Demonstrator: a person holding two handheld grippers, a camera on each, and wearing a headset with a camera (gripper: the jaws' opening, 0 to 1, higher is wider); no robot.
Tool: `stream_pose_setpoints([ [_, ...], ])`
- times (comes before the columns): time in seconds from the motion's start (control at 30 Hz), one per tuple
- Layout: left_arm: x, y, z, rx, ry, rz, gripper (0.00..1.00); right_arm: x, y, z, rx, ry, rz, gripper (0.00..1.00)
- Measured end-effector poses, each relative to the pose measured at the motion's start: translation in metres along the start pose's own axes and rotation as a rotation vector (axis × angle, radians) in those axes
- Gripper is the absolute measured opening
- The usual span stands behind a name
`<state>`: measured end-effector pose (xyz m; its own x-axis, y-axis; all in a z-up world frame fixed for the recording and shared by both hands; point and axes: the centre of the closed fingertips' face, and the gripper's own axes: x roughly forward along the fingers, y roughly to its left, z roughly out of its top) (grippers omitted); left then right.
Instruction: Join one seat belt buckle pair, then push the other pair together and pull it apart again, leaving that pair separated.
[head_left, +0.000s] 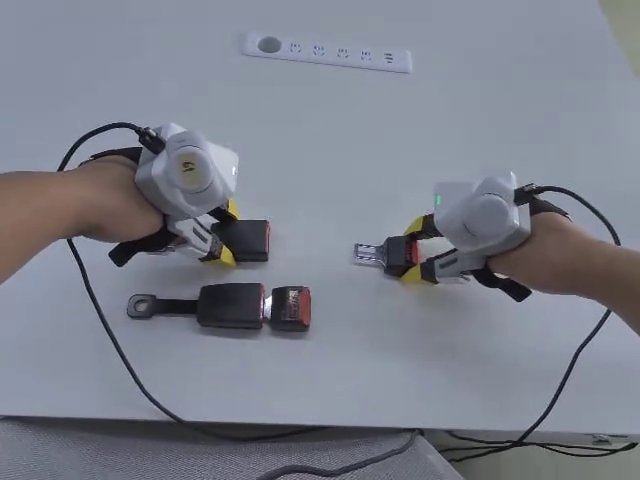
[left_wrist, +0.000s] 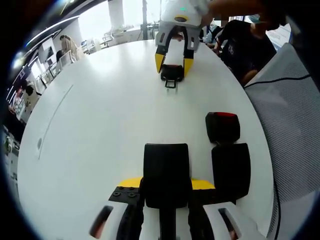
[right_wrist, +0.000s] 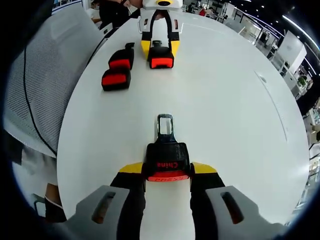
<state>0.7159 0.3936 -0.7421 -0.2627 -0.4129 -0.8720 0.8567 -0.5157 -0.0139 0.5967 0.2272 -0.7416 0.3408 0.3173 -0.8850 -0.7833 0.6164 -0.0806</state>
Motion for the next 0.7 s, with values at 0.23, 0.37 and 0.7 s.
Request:
stream_pose_setpoints([
  [0.23, -0.0003, 0.0000, -0.0002, -0.007, 0.000, 0.004, 0.34, -0.0026, 0.0008, -0.0043, 0.018, 0.004, 0.006, 0.33],
  [0.37, -0.0003, 0.0000, 0.0001, -0.011, -0.003, 0.007, 0.34, -0.0023, 0.0010, -0.0039, 0.025, 0.009, 0.012, 0.33],
  [0.7, 0.0001, -0.0010, -0.0001, -0.026, 0.000, 0.005, 0.37, -0.0017, -0.0005, -0.0048, 0.060, -0.001, 0.020, 0.34],
])
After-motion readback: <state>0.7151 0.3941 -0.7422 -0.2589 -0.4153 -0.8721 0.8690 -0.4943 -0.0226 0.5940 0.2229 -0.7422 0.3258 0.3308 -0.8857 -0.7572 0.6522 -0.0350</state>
